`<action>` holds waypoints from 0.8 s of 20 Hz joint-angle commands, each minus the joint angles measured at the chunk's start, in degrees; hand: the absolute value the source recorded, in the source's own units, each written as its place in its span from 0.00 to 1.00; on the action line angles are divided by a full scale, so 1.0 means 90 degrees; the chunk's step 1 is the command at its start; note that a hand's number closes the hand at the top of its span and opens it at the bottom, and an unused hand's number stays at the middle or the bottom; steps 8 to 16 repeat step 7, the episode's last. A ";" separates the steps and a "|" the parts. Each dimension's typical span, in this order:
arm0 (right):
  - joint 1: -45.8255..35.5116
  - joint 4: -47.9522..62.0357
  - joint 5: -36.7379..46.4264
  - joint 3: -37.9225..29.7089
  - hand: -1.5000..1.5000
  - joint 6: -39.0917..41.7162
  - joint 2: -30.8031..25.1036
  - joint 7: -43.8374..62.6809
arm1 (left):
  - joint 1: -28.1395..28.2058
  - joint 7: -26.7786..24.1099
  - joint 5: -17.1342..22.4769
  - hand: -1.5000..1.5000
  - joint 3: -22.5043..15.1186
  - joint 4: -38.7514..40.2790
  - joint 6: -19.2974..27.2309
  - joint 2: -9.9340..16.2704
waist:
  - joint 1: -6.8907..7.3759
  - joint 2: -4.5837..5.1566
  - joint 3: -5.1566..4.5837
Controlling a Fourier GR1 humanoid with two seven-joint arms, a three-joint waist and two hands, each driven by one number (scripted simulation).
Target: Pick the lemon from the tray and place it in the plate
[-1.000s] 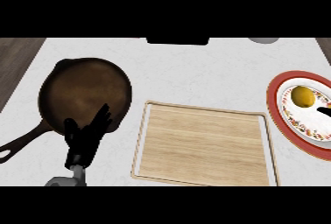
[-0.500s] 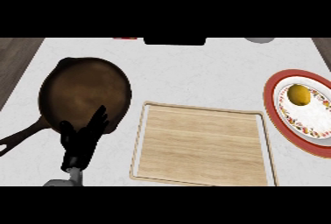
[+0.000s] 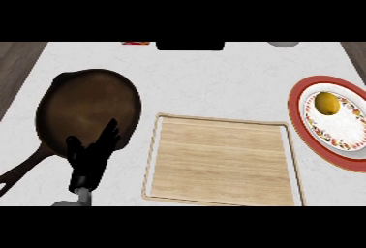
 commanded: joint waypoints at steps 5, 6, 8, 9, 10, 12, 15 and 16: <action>0.0650 -0.0009 0.0153 0.0125 0.00 0.0742 0.0008 -0.1350 | 0.0203 -0.0003 -0.0001 0.50 0.0035 -0.0169 0.0004 0.0040 | -0.0009 -0.0024 -0.0003; 0.0748 -0.0020 0.0155 0.0126 0.00 0.0622 0.0119 -0.1466 | 0.0152 -0.0032 0.0013 0.50 0.0028 -0.0078 -0.0061 0.0044 | -0.0032 -0.0021 -0.0003; 0.0547 -0.0039 0.0173 0.0143 0.00 0.0645 0.0016 -0.1244 | 0.0073 0.0295 0.0047 0.50 0.0024 -0.0265 -0.0055 0.0104 | 0.0024 -0.0018 0.0003; 0.0547 -0.0039 0.0173 0.0143 0.00 0.0645 0.0016 -0.1244 | 0.0073 0.0295 0.0047 0.50 0.0024 -0.0265 -0.0055 0.0104 | 0.0024 -0.0018 0.0003; 0.0547 -0.0039 0.0173 0.0143 0.00 0.0645 0.0016 -0.1244 | 0.0073 0.0295 0.0047 0.50 0.0024 -0.0265 -0.0055 0.0104 | 0.0024 -0.0018 0.0003; 0.0547 -0.0039 0.0173 0.0143 0.00 0.0645 0.0016 -0.1244 | 0.0073 0.0295 0.0047 0.50 0.0024 -0.0265 -0.0055 0.0104 | 0.0024 -0.0018 0.0003; 0.0547 -0.0039 0.0173 0.0143 0.00 0.0645 0.0016 -0.1244 | 0.0073 0.0295 0.0047 0.50 0.0024 -0.0265 -0.0055 0.0104 | 0.0024 -0.0018 0.0003; 0.0547 -0.0039 0.0173 0.0143 0.00 0.0645 0.0016 -0.1244 | 0.0073 0.0295 0.0047 0.50 0.0024 -0.0265 -0.0055 0.0104 | 0.0024 -0.0018 0.0003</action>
